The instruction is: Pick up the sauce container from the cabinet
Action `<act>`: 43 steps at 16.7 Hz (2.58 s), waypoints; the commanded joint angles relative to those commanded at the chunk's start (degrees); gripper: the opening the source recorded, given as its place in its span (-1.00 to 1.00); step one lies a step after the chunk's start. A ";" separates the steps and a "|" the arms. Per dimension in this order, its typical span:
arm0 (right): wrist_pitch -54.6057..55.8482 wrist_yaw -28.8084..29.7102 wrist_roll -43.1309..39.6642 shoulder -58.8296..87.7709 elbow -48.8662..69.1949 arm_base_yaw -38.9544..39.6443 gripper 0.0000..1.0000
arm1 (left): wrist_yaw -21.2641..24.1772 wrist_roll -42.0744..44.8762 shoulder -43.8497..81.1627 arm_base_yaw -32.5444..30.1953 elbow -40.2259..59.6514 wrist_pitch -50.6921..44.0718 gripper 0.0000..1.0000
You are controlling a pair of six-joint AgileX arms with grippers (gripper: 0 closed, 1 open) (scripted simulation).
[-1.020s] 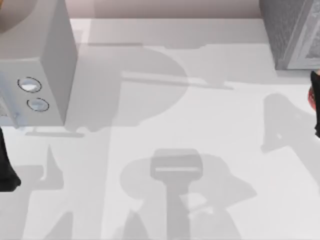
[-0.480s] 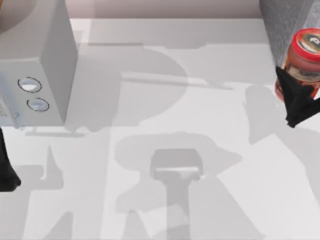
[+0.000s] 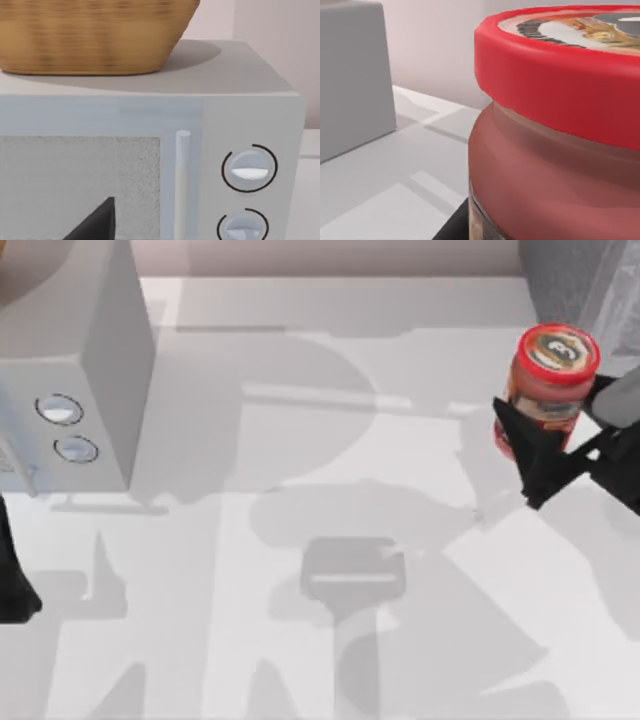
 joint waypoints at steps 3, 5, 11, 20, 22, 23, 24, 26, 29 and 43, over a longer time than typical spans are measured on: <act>6.33 -2.16 -0.04 8.41 2.14 0.79 -1.00 | 0.00 0.00 0.00 0.00 0.00 0.00 1.00; 9.50 -3.20 -0.18 12.59 3.19 1.15 -1.00 | 0.00 0.00 0.00 0.00 0.00 0.00 1.00; 11.56 -3.90 -0.44 15.04 3.90 1.40 -1.00 | 0.00 0.00 0.00 0.00 0.00 0.00 1.00; 10.25 -0.95 -0.32 21.02 10.95 4.07 -1.00 | 0.00 0.00 0.00 0.00 0.00 0.00 1.00; 9.57 0.48 -0.45 23.83 14.57 5.56 -1.00 | 0.00 0.00 0.00 0.00 0.00 0.00 1.00; 9.27 1.06 -0.51 24.94 15.99 6.16 -1.00 | 0.00 0.00 0.00 0.00 0.00 0.00 1.00; 9.06 1.45 -0.56 25.69 16.93 6.58 -1.00 | 0.00 0.00 0.00 0.00 0.00 0.00 1.00; 8.97 1.60 -0.58 25.98 17.29 6.76 -1.00 | 0.00 0.00 0.00 0.00 0.00 0.00 1.00; 8.97 1.60 -0.58 25.98 17.29 6.76 -0.85 | 0.00 0.00 0.00 0.00 0.00 0.00 1.00; 8.97 1.60 -0.58 25.98 17.29 6.76 1.00 | 0.00 0.00 0.00 0.00 0.00 0.00 1.00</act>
